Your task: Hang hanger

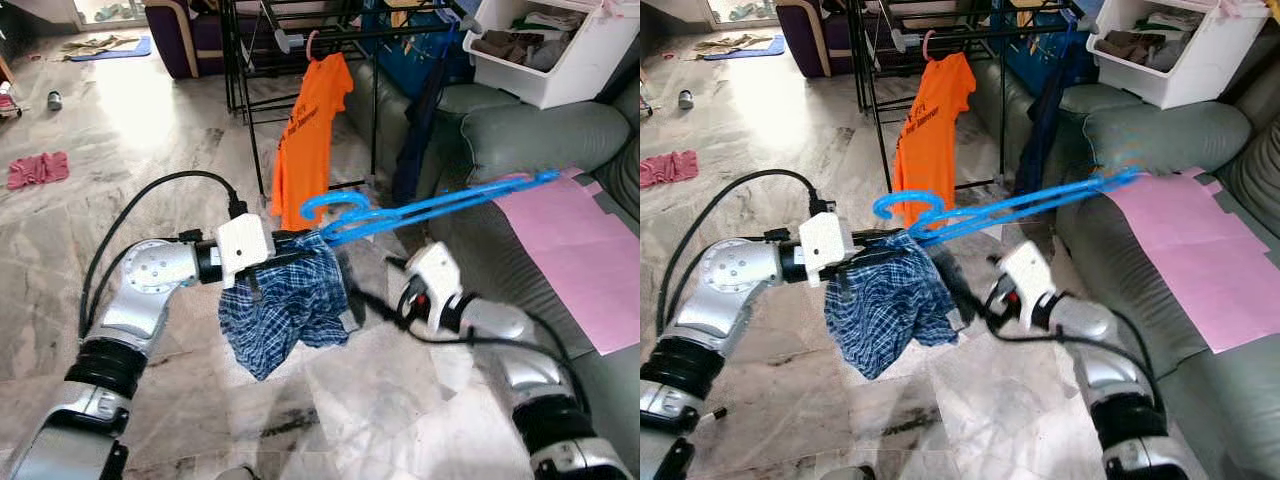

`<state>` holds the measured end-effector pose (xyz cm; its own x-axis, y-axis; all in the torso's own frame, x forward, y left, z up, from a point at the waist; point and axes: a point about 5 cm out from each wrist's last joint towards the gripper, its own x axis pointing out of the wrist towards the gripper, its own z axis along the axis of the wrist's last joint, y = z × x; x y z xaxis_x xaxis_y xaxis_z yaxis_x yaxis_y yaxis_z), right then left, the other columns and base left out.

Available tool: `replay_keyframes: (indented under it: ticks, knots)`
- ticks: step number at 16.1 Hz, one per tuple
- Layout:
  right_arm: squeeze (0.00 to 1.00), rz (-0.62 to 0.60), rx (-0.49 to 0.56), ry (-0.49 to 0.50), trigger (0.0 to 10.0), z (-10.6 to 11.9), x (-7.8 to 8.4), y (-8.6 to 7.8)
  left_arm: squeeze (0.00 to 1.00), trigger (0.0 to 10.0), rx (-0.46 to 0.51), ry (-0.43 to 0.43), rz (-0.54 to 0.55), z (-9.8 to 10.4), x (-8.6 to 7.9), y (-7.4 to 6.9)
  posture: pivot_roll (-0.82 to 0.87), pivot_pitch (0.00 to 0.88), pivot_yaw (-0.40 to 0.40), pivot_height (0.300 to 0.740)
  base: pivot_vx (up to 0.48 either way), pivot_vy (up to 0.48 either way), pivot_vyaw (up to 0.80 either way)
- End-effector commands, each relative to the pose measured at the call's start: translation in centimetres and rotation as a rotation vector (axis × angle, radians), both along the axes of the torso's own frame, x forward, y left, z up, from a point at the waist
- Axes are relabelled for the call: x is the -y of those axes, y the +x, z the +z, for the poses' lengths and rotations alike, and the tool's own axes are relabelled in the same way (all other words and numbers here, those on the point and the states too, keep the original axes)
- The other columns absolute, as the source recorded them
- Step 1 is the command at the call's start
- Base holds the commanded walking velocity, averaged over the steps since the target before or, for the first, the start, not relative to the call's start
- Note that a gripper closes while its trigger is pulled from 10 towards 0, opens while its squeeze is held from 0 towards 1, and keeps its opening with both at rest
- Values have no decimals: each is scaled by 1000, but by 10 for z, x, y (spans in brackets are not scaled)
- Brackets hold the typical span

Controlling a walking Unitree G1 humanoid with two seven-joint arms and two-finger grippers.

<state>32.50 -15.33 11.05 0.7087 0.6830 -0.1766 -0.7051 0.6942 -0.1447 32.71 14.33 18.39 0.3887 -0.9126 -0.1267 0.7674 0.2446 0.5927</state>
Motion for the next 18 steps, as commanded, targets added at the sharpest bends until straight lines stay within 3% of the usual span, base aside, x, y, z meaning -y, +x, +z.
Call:
replay_keyframes:
  ticks: [1, 3, 8, 18]
  knots:
    - [0, -19, 24, 8, 10000, 5, 3, 3, 0, 0, 22, 15, -12, 2, -1, -2, 79, 104, -71, 740, 0, 0, 0]
    - [0, -28, 14, -17, 10000, -1, 7, 2, 0, 0, 18, 6, -24, 4, 1, -4, 77, 106, -70, 740, 0, 0, 0]
    - [0, 1, -23, -12, 10000, -11, -3, -1, 0, 0, 46, -26, -71, 15, 14, -7, 78, 107, -71, 740, 0, 0, 0]
    - [0, 1, -23, -12, 10000, -11, -3, -1, 0, 0, 46, -26, -71, 15, 14, -7, 78, 107, -71, 740, 0, 0, 0]
